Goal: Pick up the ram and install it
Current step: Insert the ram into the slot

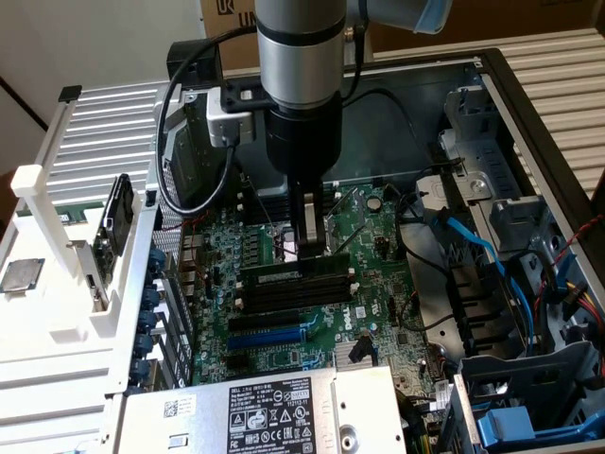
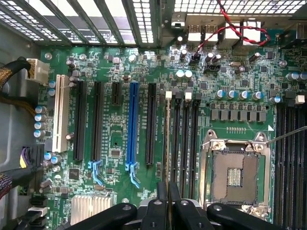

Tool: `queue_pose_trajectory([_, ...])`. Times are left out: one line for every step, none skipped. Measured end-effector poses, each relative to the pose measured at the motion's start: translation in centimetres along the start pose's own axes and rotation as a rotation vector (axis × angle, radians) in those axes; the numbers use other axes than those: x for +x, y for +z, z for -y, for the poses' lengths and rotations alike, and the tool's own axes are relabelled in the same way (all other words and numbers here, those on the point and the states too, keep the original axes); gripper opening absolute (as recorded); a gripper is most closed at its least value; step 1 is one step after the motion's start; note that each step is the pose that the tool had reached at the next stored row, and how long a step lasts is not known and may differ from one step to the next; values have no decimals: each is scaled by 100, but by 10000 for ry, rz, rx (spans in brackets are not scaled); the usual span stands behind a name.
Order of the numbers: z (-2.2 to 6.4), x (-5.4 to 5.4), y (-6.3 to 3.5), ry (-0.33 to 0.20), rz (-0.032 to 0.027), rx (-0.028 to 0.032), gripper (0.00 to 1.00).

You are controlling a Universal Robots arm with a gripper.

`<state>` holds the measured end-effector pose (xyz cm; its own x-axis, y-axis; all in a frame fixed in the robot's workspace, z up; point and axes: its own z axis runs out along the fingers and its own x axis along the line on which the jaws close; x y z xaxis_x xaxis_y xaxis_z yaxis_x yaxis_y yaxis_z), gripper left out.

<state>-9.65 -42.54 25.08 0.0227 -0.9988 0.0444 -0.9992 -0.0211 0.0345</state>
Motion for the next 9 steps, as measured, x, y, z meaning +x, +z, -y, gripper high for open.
queue_pose_trajectory([0, 7, 1, 1, 2, 0, 13])
queue_pose_trajectory([0, 14, 2, 0, 6, 0, 13])
queue_pose_trajectory([-1, 17, 3, 0, 14, 0, 13])
queue_pose_trajectory([-1, 20, 4, 0, 31, -1, 13])
queue_pose_trajectory([-1, 23, 6, -1, 53, -1, 13])
queue_pose_trajectory([-1, 26, 9, -1, 74, -2, 13])
queue_pose_trajectory([-1, 28, 11, -2, 98, -5, 13])
queue_pose_trajectory([-1, 29, 14, -3, 119, -6, 13])
queue_pose_trajectory([-1, 29, 17, -3, 130, -9, 13])
